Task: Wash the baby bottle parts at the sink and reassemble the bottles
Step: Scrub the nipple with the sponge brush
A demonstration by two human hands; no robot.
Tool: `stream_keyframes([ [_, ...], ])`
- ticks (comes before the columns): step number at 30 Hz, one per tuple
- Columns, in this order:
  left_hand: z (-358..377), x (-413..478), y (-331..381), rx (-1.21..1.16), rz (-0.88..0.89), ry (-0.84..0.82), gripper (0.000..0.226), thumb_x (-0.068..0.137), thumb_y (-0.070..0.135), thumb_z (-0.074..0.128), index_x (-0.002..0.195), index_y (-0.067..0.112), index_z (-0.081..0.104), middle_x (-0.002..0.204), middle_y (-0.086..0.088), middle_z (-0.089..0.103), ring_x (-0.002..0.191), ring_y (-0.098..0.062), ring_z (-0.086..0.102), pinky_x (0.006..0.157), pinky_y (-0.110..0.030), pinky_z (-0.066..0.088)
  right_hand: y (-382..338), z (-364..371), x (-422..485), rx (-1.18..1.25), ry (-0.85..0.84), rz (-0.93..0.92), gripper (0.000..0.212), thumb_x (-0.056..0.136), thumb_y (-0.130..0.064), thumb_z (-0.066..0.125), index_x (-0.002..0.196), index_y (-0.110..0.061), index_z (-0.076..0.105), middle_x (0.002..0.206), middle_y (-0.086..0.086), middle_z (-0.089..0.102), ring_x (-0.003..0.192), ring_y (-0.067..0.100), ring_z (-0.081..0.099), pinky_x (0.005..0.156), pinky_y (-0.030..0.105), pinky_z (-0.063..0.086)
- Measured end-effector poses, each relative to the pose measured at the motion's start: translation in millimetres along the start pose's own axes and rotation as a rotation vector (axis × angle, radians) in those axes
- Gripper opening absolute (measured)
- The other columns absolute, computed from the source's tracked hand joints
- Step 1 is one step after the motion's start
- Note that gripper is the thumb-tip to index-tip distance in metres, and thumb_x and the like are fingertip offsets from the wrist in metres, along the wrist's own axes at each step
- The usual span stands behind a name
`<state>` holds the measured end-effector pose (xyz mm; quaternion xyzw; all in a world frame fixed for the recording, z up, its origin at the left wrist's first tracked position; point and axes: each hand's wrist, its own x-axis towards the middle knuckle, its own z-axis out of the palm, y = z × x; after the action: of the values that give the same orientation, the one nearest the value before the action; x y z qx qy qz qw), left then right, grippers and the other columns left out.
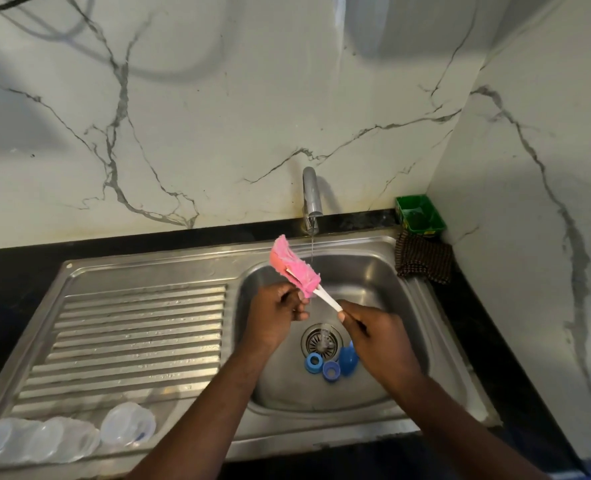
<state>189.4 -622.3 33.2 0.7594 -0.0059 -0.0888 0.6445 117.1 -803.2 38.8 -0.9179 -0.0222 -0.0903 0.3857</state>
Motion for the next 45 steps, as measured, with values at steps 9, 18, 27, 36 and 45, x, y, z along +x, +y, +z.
stream_keyframes([
  [9,-16.6,-2.7,-0.3,-0.109,-0.081,-0.006,0.014,0.097,0.001,0.058,0.100,-0.001,0.072,0.078,-0.008,0.069,0.071,-0.015,0.069,0.074,-0.033,0.063,15.8,-11.6,-5.4,-0.011,0.033,-0.099,0.029,0.095,-0.037,0.050,0.118,-0.031,0.067,0.068,-0.002,0.063,0.060,0.010,0.057,0.059,0.031,0.048],
  [18,-17.3,-6.6,3.8,-0.180,-0.154,-0.099,0.019,0.098,0.003,0.058,0.112,0.003,0.071,0.089,-0.009,0.073,0.078,-0.016,0.069,0.083,-0.041,0.061,25.5,-7.6,-4.9,0.056,0.064,0.031,0.015,0.096,-0.020,0.061,0.105,-0.023,0.073,0.069,0.001,0.066,0.064,0.016,0.063,0.062,0.033,0.050],
  [27,-5.6,-13.5,10.0,-0.329,-0.270,-0.200,0.031,0.097,-0.007,0.052,0.119,0.014,0.058,0.104,-0.023,0.072,0.093,-0.034,0.073,0.077,-0.045,0.061,19.9,-3.4,-6.4,0.211,0.050,0.113,0.017,0.096,-0.013,0.062,0.096,-0.025,0.074,0.063,-0.017,0.059,0.059,0.004,0.054,0.058,0.018,0.043],
  [36,1.9,-11.2,17.5,-0.553,-0.359,-0.142,0.018,0.099,0.005,0.055,0.115,0.000,0.062,0.105,-0.027,0.072,0.089,-0.032,0.075,0.066,-0.033,0.062,18.3,-7.4,-12.7,0.232,0.072,0.117,0.013,0.096,-0.014,0.063,0.095,-0.022,0.073,0.061,-0.012,0.056,0.056,0.004,0.051,0.054,0.013,0.039],
  [45,9.4,6.6,11.5,-0.687,-0.425,0.005,0.019,0.100,0.010,0.056,0.113,-0.002,0.063,0.102,-0.022,0.073,0.089,-0.028,0.075,0.070,-0.038,0.063,48.9,-16.1,-31.1,0.082,0.057,0.217,0.013,0.092,-0.010,0.065,0.094,-0.020,0.074,0.068,-0.022,0.065,0.071,-0.003,0.061,0.062,0.011,0.042],
])
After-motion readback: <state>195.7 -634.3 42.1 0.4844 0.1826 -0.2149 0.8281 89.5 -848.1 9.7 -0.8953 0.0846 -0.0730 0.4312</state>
